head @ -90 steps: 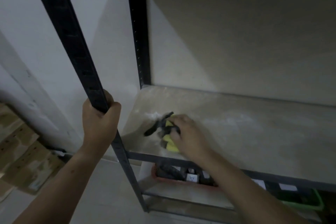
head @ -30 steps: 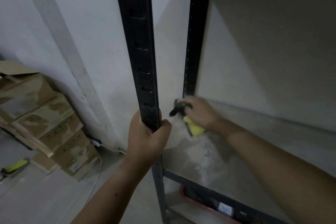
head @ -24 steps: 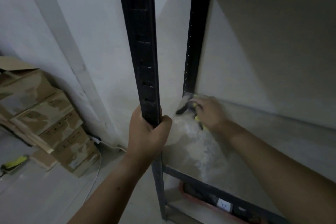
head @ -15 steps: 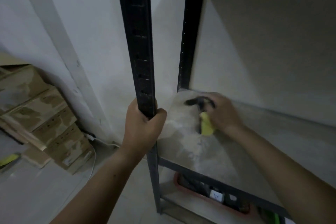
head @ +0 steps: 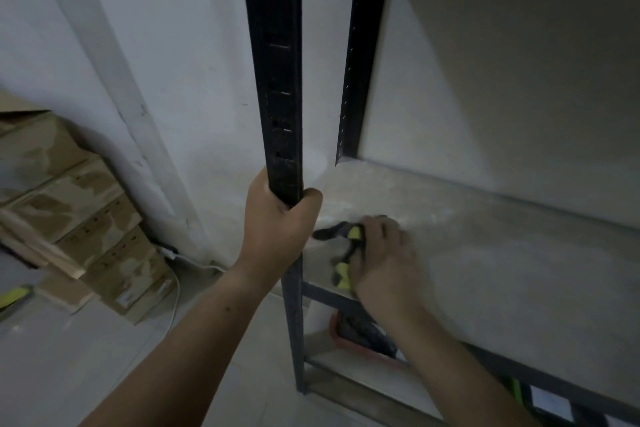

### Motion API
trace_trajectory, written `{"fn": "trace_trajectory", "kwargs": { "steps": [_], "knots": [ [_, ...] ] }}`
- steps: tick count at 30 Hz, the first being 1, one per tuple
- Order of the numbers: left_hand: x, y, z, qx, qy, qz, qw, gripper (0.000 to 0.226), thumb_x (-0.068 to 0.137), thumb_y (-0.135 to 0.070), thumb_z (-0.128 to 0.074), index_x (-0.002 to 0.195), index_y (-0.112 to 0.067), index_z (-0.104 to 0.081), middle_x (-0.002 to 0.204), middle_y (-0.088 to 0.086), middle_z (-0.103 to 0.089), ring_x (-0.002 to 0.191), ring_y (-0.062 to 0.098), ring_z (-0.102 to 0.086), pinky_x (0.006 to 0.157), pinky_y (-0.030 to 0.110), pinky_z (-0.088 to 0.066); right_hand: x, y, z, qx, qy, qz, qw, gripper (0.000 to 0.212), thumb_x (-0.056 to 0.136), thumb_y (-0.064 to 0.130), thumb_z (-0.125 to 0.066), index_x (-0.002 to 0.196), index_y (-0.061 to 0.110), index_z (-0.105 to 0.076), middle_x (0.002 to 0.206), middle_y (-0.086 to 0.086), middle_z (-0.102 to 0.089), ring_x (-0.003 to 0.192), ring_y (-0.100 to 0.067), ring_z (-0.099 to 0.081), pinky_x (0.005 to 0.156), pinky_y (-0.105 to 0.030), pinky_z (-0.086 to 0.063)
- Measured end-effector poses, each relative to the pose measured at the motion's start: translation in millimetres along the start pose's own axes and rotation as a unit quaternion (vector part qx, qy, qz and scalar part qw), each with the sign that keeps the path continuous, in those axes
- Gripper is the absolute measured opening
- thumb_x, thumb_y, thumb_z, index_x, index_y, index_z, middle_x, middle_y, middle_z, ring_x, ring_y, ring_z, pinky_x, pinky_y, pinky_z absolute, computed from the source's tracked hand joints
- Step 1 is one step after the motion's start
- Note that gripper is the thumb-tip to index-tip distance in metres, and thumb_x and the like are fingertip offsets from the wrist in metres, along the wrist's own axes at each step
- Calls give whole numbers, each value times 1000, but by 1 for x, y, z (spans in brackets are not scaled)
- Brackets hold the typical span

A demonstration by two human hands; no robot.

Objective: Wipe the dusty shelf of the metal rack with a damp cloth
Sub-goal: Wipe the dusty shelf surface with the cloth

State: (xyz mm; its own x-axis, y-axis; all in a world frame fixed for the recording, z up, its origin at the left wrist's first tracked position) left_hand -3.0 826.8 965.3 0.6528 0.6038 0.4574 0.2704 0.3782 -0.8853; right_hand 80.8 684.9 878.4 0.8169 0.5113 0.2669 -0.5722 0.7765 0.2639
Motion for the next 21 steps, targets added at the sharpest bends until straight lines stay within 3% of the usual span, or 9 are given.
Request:
{"fn": "trace_trajectory", "kwargs": {
  "steps": [3, 5, 7, 9, 10, 12, 15, 19, 21],
  "knots": [
    [0, -2, 0, -5, 4, -2, 1000, 24, 72, -2, -53, 70, -3, -29, 60, 1, -27, 52, 12, -27, 50, 29, -25, 20, 31, -14, 59, 52, -2, 997, 45, 86, 25, -54, 129, 22, -41, 128, -7, -46, 110, -28, -47, 87, -37, -42],
    [0, -3, 0, -12, 8, 5, 1000, 22, 72, -2, -52, 72, 0, -31, 63, 7, -28, 54, 13, -28, 50, 26, -29, 35, 20, -7, 184, 82, -48, 978, 37, 84, 19, -56, 118, 24, -41, 113, -6, -54, 103, -28, -54, 81, -35, -45],
    [0, -3, 1, -13, 5, 10, 1000, 22, 71, -4, -53, 74, 3, -33, 66, 13, -27, 55, 14, -29, 50, 28, -29, 46, -15, 14, 234, 29, -76, 969, 29, 82, 14, -58, 106, 22, -44, 99, -7, -60, 91, -29, -59, 73, -33, -44],
    [0, -3, 1, -9, 7, 5, 1000, 22, 71, -5, -53, 74, 1, -33, 64, 9, -28, 54, 13, -30, 49, 29, -27, 49, -60, 37, 148, -39, -79, 985, 26, 80, 14, -61, 104, 16, -53, 100, -14, -61, 92, -35, -58, 76, -37, -45],
    [-1, -3, 0, -10, 8, 4, 1000, 21, 72, -5, -54, 73, 0, -33, 63, 6, -29, 53, 13, -30, 49, 29, -27, 46, -80, 43, 102, -33, -91, 990, 27, 80, 17, -62, 106, 14, -57, 107, -16, -59, 97, -38, -57, 81, -40, -46],
    [-1, -2, -1, -14, 10, 7, 1000, 21, 73, -5, -54, 72, -4, -33, 62, 3, -30, 51, 12, -31, 47, 26, -29, 33, -102, 44, 37, 35, -114, 992, 37, 85, 32, -59, 118, 16, -58, 125, -16, -53, 111, -39, -51, 94, -41, -44],
    [0, -2, -1, -14, 11, 8, 1000, 23, 73, -5, -54, 70, -10, -32, 59, -2, -29, 49, 9, -31, 46, 22, -30, -1, -95, 37, -14, 105, -84, 991, 54, 90, 46, -47, 139, 23, -43, 145, -11, -34, 126, -33, -38, 105, -41, -36],
    [0, -2, 1, -15, 16, 7, 1000, 22, 73, -3, -53, 69, -7, -32, 59, 3, -27, 49, 11, -30, 46, 25, -27, -41, -63, 43, -14, 169, -46, 984, 66, 92, 53, -44, 150, 29, -23, 155, -4, -12, 139, -27, -20, 111, -35, -28],
    [0, -2, 0, -13, 16, 1, 1000, 21, 73, -2, -54, 69, -5, -33, 59, 7, -27, 50, 12, -31, 46, 26, -27, -56, -48, 39, 21, 196, -31, 980, 67, 92, 51, -50, 150, 30, -24, 156, -1, -7, 143, -25, -15, 114, -33, -27]
  ]
}}
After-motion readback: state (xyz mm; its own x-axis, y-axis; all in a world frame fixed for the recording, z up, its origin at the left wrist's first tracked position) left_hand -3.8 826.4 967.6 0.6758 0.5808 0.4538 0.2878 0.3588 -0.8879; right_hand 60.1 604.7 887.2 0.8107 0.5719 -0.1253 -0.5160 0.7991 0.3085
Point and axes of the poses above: each hand's wrist, its own x-axis towards the middle knuckle, its own z-axis out of the back of the hand, y = z × x, the point moved 5 cm from there along x, towards the middle knuckle
